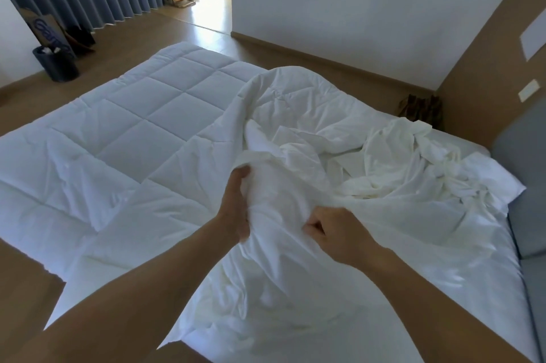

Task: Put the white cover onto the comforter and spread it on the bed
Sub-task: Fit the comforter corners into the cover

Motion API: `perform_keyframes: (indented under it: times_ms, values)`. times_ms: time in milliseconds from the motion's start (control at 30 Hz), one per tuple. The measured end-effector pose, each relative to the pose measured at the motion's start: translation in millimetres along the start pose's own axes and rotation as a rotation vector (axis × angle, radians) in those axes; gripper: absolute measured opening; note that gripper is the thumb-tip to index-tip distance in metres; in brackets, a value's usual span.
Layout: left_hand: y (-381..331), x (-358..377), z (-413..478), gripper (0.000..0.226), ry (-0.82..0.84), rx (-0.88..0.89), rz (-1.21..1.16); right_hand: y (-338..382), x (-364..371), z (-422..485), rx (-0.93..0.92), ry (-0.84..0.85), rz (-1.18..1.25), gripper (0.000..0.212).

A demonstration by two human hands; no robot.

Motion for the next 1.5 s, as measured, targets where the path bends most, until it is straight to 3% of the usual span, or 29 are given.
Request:
perform_keyframes:
  times_ms: [67, 133, 200, 333, 433, 533, 567, 733, 900, 1000, 1133, 1200, 1367, 1400, 1500]
  values:
    - [-1, 3, 4, 0.070, -0.016, 0.002, 0.035, -7, 3, -8, 0.057, 0.018, -0.028, 0.021]
    - [5, 10, 5, 0.080, -0.008, -0.050, 0.073, -6, -6, -6, 0.076, -0.155, 0.019, 0.025]
    - [10, 15, 6, 0.084, 0.013, -0.105, 0.077, -1, -9, 4, 0.057, -0.212, -0.041, 0.034]
    - [10, 14, 11, 0.069, -0.023, -0.090, 0.102, 9, -4, 17, -0.071, -0.226, -0.195, 0.016]
    - [10, 14, 12, 0.070, -0.008, -0.097, 0.106, 8, -7, 14, -0.100, -0.382, -0.183, 0.020]
    - [14, 15, 14, 0.076, 0.007, -0.138, 0.095, 4, -3, 18, 0.014, -0.245, -0.073, 0.052]
    - [15, 16, 13, 0.076, -0.007, -0.148, 0.097, 3, 0, 20, 0.036, -0.191, -0.063, 0.053]
    - [16, 17, 15, 0.071, -0.039, -0.149, 0.126, 11, 5, 18, -0.163, -0.432, -0.233, 0.041]
    - [7, 10, 25, 0.072, -0.087, -0.070, 0.122, 12, -5, 10, -0.252, -0.447, -0.421, 0.044]
    - [6, 10, 31, 0.065, -0.109, -0.033, 0.138, 19, 3, 3, -0.279, -0.301, -0.437, 0.046]
    - [1, 12, 36, 0.073, -0.098, -0.069, 0.138, 20, 21, -5, -0.292, 0.009, -0.429, 0.040]
    - [1, 19, 34, 0.071, -0.052, -0.109, 0.175, 4, 26, -8, -0.133, 0.146, -0.241, 0.037]
    - [6, 22, 30, 0.066, 0.112, -0.199, 0.329, -13, 21, -7, 0.107, 0.253, -0.046, 0.041]
    - [5, 19, 30, 0.064, 0.132, -0.205, 0.344, -18, 11, -7, 0.147, 0.155, -0.029, 0.045]
    - [4, 8, 31, 0.052, 0.158, -0.217, 0.321, -27, -35, -8, 0.134, -0.451, 0.100, 0.048]
Point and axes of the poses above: each hand's wrist, its own z-axis towards the middle knuckle, its own x-axis out of the palm, y = z × x, the point moved 4 cm from there along z, towards the middle knuckle, and after that the axes turned 1 degree about -z, right-handed, at the moved point
